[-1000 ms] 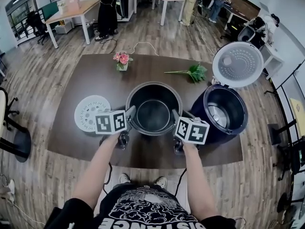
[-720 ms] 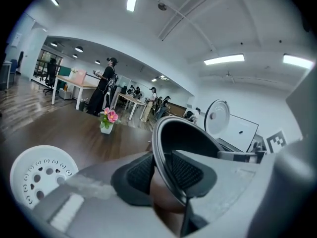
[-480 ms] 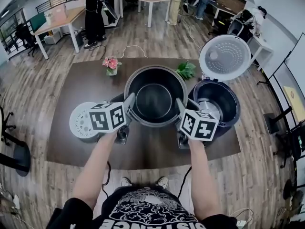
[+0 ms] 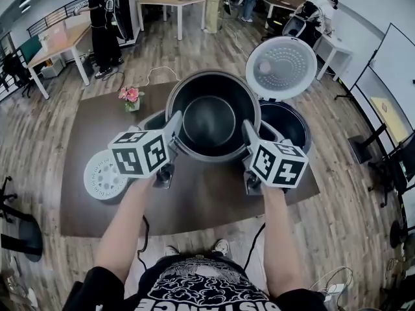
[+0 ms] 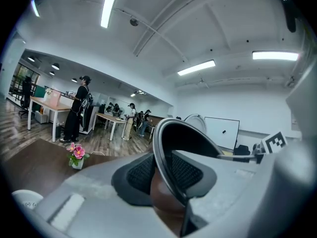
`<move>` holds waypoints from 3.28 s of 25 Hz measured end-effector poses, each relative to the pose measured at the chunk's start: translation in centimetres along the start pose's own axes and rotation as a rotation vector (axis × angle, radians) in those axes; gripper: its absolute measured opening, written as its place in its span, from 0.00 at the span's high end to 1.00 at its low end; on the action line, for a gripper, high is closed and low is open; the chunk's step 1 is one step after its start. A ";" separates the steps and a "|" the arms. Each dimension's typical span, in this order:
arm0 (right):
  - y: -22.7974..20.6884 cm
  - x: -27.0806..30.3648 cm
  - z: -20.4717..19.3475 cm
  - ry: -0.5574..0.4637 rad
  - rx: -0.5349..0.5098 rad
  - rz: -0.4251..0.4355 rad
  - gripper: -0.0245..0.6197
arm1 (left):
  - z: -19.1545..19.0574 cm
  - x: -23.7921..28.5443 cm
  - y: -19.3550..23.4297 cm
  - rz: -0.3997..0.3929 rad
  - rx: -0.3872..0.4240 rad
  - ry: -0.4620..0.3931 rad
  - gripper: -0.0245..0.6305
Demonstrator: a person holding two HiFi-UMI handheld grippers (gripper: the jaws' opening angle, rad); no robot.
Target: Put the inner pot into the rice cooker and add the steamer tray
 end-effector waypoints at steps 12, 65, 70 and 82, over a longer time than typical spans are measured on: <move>-5.9 -6.1 4.3 -0.111 0.002 -0.126 0.78 | 2.4 3.7 -8.7 -0.157 0.057 -0.024 0.79; -25.2 -5.9 -2.8 0.194 0.245 -0.187 0.77 | -8.9 18.1 -18.6 -0.041 -0.047 0.313 0.79; -25.4 -5.6 -4.1 0.231 0.211 -0.204 0.76 | -10.1 18.3 -18.3 -0.032 -0.034 0.336 0.78; -25.4 -5.2 -4.4 0.284 0.080 -0.227 0.74 | -11.0 18.5 -18.1 -0.026 0.068 0.330 0.76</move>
Point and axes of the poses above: the fingertips, and each gripper's own axes: x forward along the fingers, y to its left, z out of its top, the point moved 1 cm from there along -x, backward along the fingers, and after that the axes turned 7 degrees about z, right-handed, at the moved point
